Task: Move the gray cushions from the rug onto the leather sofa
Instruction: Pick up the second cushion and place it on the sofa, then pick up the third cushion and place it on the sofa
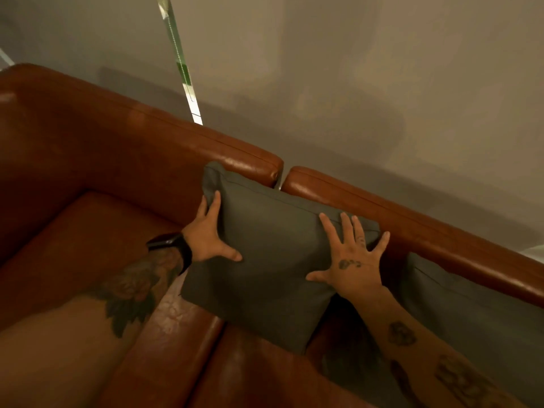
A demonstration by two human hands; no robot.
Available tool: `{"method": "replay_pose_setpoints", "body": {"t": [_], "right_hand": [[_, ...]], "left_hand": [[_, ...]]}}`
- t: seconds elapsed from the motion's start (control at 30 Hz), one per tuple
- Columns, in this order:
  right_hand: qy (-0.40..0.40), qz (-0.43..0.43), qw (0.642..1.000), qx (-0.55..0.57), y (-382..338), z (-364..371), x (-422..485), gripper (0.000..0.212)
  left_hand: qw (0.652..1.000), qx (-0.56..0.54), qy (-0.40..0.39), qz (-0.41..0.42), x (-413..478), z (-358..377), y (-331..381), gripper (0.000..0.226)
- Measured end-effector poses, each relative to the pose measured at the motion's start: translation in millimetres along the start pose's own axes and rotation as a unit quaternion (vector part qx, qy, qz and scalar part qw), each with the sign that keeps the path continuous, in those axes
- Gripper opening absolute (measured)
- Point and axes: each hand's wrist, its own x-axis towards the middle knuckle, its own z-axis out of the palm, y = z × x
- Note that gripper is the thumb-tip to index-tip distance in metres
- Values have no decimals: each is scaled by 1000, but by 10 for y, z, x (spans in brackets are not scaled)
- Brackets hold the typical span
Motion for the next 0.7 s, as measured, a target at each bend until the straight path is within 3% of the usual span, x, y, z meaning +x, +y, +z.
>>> {"method": "replay_pose_setpoints", "body": {"t": [0.17,0.37,0.53,0.7], "right_hand": [[-48,7,999,2,-177,-206,-52,128],[3,-76,995,71,-954,-784,-199,93],[4,-159,976,146,-2254,-1198,-693,80],[-51,-204,962,171,-3818,-1096,-1577,72]], "left_hand": [[999,44,19,4,-234,-235,-104,137],[991,76,108,17,-1077,-637,-591,114],[984,57,167,-21,-2154,-1010,-1506,98],[975,12,191,-117,-3542,-1135,-2992,88]]}}
